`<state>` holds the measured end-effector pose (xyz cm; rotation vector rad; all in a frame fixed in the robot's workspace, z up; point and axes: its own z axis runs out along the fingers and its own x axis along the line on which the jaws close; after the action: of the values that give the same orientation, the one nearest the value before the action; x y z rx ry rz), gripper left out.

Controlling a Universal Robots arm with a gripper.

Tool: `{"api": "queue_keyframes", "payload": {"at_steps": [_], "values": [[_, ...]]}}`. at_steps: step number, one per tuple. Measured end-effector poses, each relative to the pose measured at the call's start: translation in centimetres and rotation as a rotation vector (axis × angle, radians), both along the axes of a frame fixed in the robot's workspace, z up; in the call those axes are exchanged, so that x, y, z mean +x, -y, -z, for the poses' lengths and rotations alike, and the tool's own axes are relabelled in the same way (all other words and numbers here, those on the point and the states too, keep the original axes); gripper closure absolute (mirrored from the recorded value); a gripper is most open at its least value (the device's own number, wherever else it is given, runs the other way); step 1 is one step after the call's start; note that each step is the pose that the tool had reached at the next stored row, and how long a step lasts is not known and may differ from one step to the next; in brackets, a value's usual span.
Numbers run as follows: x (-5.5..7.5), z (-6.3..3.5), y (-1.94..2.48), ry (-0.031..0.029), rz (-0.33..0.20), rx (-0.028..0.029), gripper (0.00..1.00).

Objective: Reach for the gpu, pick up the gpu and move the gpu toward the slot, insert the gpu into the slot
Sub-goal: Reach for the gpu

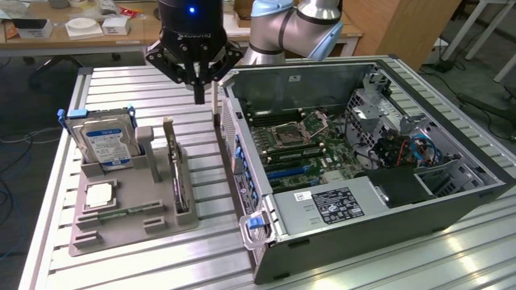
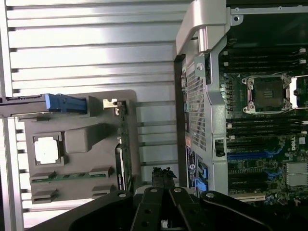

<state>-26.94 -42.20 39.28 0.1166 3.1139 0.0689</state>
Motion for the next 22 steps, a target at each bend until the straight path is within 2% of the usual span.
{"api": "queue_keyframes", "payload": {"at_steps": [22], "values": [[-0.94,0.01,0.18,-0.0002,0.0,0.0,0.9]]}}
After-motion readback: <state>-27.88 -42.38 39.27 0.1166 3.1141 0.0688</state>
